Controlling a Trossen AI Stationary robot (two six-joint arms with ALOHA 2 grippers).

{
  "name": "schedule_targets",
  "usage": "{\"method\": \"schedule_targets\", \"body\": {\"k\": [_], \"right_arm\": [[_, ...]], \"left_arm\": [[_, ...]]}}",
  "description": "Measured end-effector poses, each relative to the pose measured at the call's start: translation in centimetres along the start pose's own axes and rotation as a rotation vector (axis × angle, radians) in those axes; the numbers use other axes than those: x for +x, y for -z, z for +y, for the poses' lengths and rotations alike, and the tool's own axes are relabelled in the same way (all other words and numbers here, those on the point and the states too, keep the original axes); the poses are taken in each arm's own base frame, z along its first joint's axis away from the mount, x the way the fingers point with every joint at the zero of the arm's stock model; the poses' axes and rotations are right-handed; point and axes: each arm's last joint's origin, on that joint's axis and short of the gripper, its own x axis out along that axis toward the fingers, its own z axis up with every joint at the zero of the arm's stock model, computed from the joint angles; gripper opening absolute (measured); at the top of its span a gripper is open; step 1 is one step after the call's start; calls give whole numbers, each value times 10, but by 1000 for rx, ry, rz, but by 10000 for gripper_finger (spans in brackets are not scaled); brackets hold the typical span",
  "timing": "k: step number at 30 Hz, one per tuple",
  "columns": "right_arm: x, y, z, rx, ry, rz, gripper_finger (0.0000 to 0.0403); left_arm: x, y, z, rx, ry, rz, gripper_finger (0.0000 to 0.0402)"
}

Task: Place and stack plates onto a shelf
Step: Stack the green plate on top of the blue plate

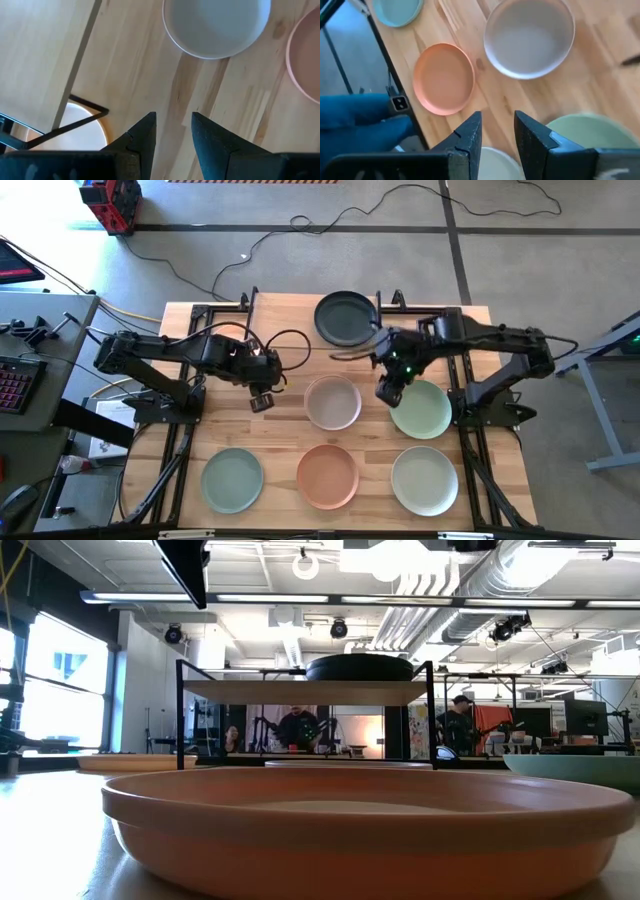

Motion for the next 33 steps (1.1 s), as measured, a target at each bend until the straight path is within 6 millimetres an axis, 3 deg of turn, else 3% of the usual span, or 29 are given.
{"method": "schedule_targets", "body": {"k": [10, 16, 24, 33], "right_arm": [[9, 40, 46, 313, 88, -74, 94], [25, 66, 66, 332, 190, -126, 94], [75, 92, 65, 424, 343, -81, 94], [119, 107, 42, 446, 448, -48, 94]], "left_arm": [[0, -4, -2, 141, 12, -45, 113], [-1, -10, -3, 198, 24, -103, 113], [-1, -10, -4, 199, 51, -102, 113], [-1, -10, -4, 171, 53, -101, 113]]}}
